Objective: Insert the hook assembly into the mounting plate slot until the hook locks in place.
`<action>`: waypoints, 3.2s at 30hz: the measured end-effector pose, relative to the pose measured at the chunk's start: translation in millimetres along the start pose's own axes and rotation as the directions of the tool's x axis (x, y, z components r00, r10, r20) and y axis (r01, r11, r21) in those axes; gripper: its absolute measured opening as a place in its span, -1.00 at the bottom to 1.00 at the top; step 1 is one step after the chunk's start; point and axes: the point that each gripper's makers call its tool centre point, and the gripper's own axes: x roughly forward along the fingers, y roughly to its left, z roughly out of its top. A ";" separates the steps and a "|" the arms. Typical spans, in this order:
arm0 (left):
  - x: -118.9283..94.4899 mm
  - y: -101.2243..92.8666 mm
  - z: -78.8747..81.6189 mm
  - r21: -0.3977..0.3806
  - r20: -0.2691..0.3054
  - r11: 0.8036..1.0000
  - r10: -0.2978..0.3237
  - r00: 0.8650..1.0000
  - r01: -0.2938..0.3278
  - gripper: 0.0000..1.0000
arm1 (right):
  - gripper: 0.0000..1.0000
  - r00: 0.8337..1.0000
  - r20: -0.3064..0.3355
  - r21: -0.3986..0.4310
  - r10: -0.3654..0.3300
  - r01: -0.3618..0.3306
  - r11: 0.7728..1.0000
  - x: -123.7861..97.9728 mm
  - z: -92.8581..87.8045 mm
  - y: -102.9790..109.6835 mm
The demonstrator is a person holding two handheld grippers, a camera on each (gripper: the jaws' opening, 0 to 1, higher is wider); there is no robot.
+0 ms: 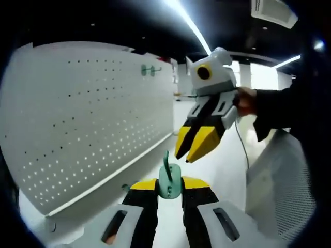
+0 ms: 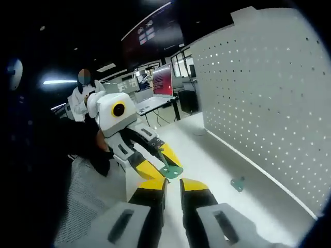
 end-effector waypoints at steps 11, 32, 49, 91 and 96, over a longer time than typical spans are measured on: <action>3.0 18.6 19.4 0.019 0.058 0.988 0.149 0.987 -0.150 -0.68 | -0.89 0.986 0.123 0.181 -0.109 0.086 0.980 2.7 21.4 -19.2; 7.2 27.6 38.0 0.030 0.115 0.967 0.247 0.962 -0.252 -0.67 | -0.93 0.961 0.256 0.385 -0.109 0.002 0.923 -1.9 42.1 -23.4; 11.4 21.4 37.9 0.076 0.101 0.968 0.233 0.967 -0.241 -0.66 | -0.99 0.962 0.250 0.394 -0.113 0.006 0.919 -2.7 40.7 -23.9; 14.0 -1.2 47.8 0.157 0.090 0.977 0.134 0.987 -0.147 -0.77 | -1.00 0.966 0.163 0.300 -0.202 0.147 0.943 -19.3 26.6 -41.0; 16.2 1.7 45.9 0.155 0.080 0.974 0.151 0.985 -0.162 -0.82 | -1.00 0.963 0.167 0.303 -0.211 0.153 0.941 -20.4 28.5 -41.0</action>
